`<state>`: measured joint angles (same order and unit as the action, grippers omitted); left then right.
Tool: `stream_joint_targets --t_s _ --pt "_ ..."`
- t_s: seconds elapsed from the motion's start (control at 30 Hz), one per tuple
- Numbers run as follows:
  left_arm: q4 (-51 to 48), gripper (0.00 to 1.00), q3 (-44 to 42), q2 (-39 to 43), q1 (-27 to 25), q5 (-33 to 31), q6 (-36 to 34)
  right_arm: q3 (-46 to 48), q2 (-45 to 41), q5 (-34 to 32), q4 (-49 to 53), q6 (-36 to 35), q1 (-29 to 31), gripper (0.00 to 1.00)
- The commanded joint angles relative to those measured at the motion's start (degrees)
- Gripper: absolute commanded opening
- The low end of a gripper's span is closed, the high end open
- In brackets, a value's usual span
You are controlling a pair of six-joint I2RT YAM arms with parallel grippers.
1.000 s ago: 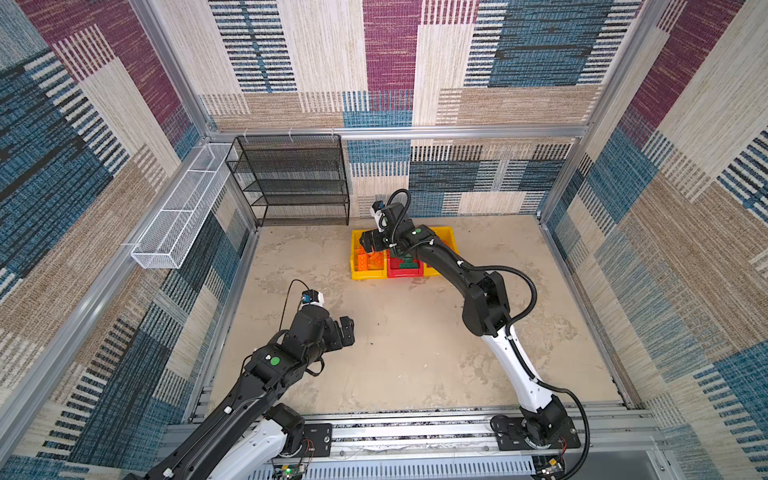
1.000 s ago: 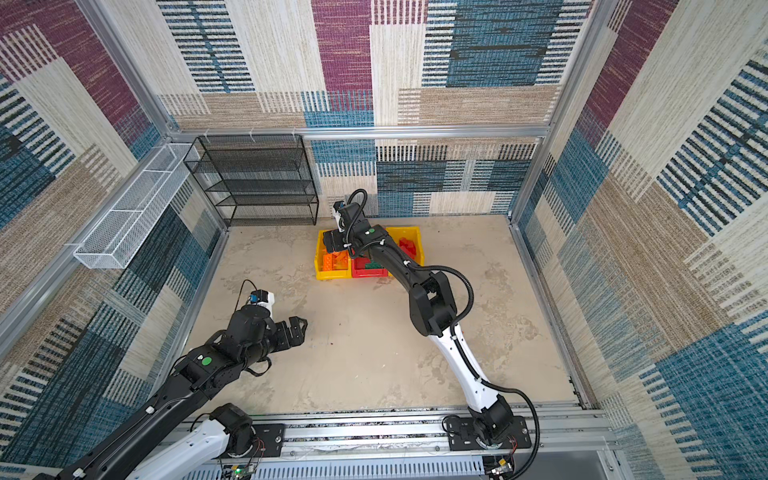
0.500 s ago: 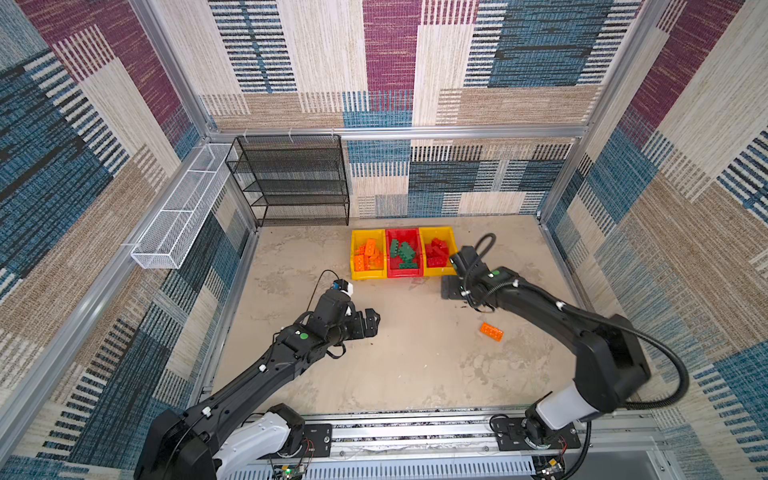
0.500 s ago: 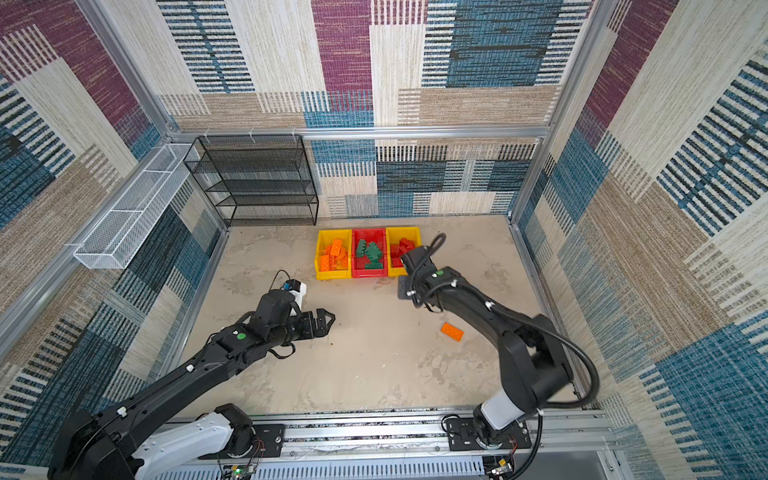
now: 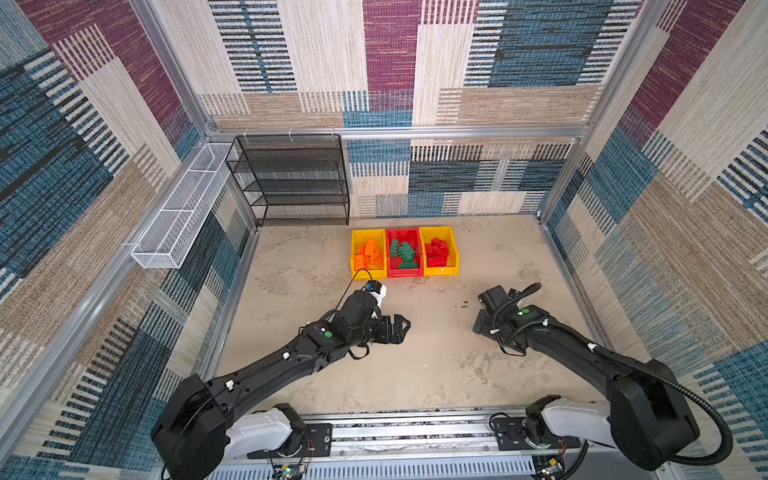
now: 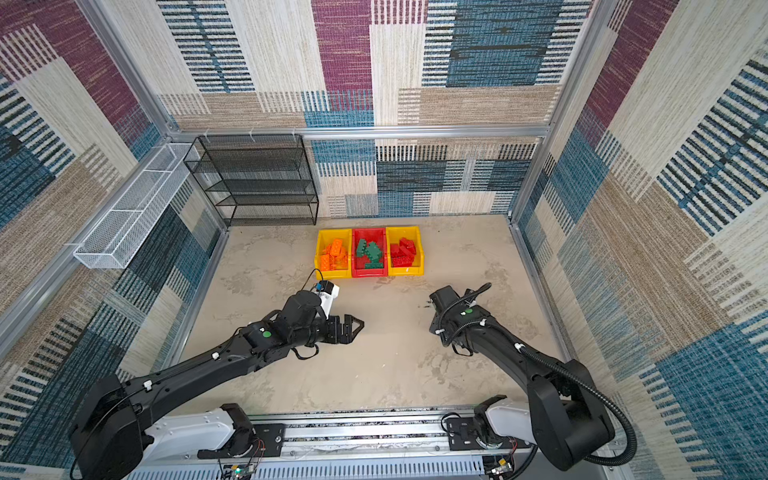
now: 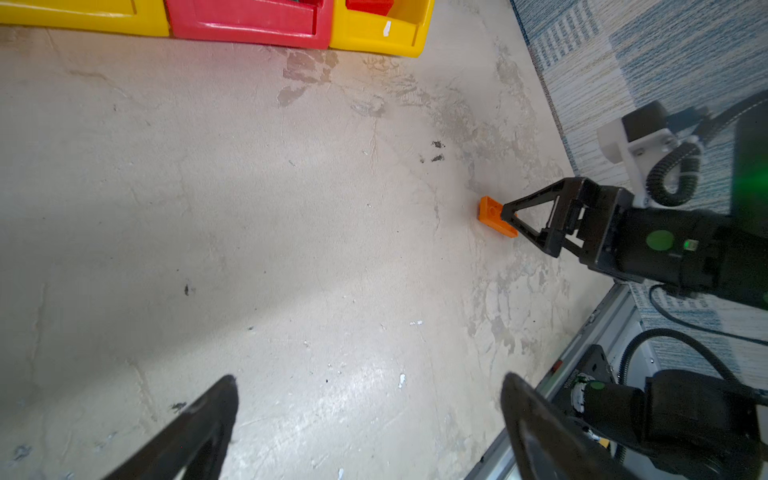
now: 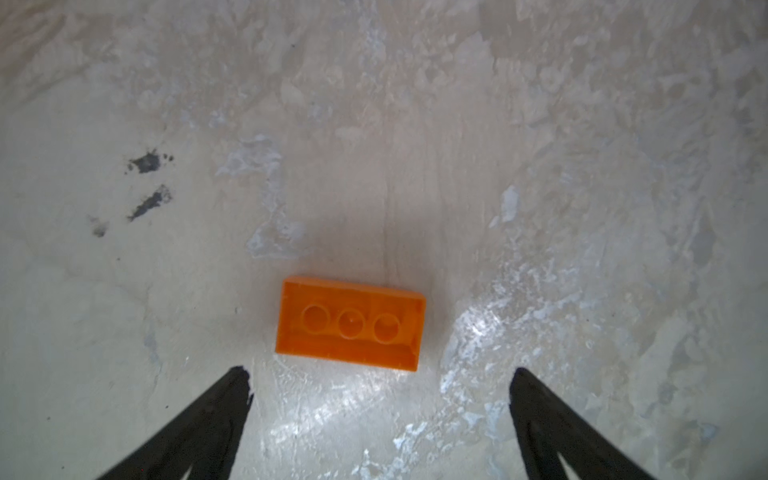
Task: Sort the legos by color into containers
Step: 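Return the right gripper to the last orange brick and grasp it, then carry the last orange brick with the right gripper into the yellow bin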
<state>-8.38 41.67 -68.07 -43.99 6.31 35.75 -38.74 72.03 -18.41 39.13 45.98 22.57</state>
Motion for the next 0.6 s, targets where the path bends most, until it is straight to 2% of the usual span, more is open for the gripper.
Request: stream_joint_targets --t_s 0.0,0.3,0.4,0.57 --pt "0.77 0.99 -0.79 1.29 -0.01 -1.17 -0.50 0.17 1.44 1.24 -4.62 1.23 -0.87 0.98" --pt "-0.96 0.99 -2.21 2.82 0.04 -4.27 -1.54 -0.84 8.10 4.86 -9.55 -1.57 -2.73 0.92" --pt "-1.20 0.99 -2.03 2.60 0.05 -4.57 -1.82 -0.90 9.34 6.12 -10.22 -2.43 -2.73 0.82" --pt "-1.33 0.99 -1.94 1.98 0.20 -4.80 -2.30 -0.95 9.62 6.40 -9.75 -3.61 -2.77 0.57"
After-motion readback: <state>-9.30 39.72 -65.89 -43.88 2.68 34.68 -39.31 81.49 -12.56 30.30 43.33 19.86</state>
